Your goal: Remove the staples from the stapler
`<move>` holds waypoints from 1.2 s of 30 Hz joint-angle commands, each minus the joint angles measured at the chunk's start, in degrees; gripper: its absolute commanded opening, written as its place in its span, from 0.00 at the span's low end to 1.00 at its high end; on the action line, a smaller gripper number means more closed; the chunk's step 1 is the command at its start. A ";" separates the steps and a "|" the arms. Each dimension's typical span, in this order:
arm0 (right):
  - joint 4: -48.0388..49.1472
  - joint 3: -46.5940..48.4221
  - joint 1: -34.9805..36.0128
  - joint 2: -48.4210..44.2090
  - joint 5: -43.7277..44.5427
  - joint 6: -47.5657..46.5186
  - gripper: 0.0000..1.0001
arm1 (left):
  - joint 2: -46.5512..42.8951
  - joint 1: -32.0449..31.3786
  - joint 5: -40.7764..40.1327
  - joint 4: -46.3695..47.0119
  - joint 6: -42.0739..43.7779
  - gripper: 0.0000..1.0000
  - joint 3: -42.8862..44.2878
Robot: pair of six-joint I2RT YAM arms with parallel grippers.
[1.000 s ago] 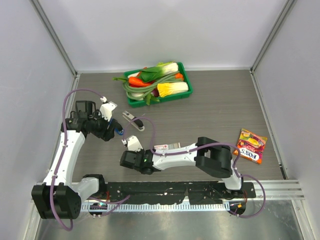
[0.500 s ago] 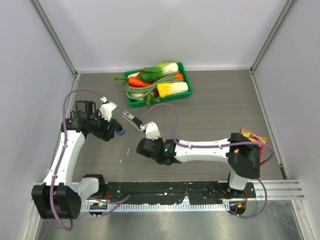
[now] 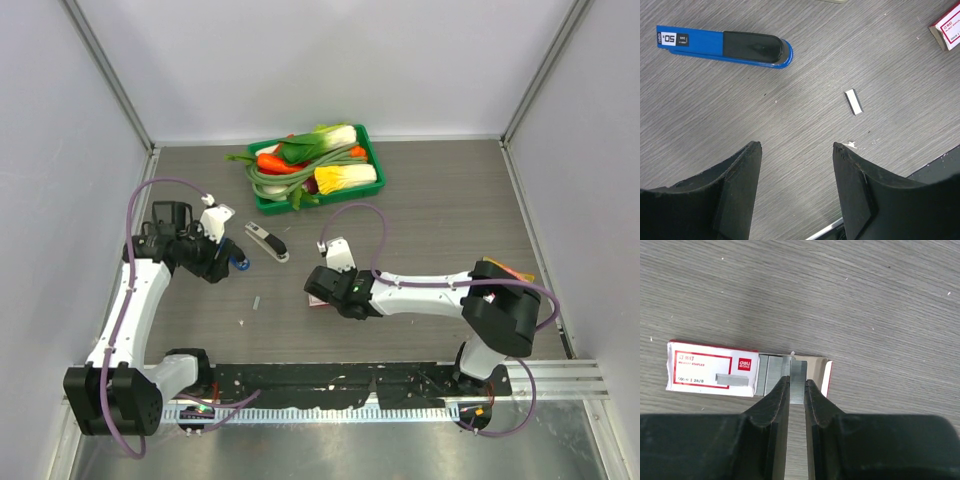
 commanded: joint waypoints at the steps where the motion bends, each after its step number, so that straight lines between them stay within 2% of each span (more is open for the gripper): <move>1: 3.87 -1.34 -1.33 -1.89 2.10 -0.50 0.12 | 0.21 0.03 1.55 -0.59 0.04 0.62 0.61; 28: 7.03 -4.60 -3.01 -1.01 0.17 -0.59 0.12 | 1.00 0.12 2.16 -0.51 -0.49 0.62 0.61; 36: 7.47 -4.25 -3.01 -0.13 -0.89 -0.15 0.15 | 0.73 0.03 1.90 -0.77 0.12 0.62 0.69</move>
